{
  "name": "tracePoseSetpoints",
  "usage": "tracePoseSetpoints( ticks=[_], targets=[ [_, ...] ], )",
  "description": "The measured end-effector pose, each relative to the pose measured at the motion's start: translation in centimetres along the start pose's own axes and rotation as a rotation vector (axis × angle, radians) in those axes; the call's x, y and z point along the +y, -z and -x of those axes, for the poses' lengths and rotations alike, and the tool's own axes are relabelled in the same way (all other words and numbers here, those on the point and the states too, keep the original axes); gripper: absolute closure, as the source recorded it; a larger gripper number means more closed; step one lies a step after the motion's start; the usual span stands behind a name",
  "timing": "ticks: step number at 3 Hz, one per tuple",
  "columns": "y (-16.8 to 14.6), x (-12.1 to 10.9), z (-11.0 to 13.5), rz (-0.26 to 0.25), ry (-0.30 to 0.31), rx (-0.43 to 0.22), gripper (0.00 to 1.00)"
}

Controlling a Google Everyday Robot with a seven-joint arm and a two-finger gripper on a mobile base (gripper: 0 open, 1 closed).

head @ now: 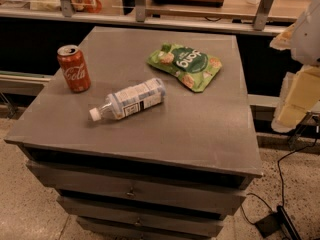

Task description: Pick coke can

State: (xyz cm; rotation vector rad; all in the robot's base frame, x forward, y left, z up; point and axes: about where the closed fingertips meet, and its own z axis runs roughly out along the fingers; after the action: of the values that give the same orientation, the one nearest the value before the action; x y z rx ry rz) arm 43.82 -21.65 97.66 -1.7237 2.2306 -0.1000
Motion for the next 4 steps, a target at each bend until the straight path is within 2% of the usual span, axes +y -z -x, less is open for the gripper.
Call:
tracePoseSetpoints(
  ticks=[1,2,4],
  targets=[
    [0.0,0.0,0.0,0.000,0.000,0.000,0.00],
    [0.0,-1.4,1.8,-0.031,-0.079,-0.125,0.00],
    [-1.9,-6.9,8.9,-0.080,-0.281,-0.573,0.00]
  ],
)
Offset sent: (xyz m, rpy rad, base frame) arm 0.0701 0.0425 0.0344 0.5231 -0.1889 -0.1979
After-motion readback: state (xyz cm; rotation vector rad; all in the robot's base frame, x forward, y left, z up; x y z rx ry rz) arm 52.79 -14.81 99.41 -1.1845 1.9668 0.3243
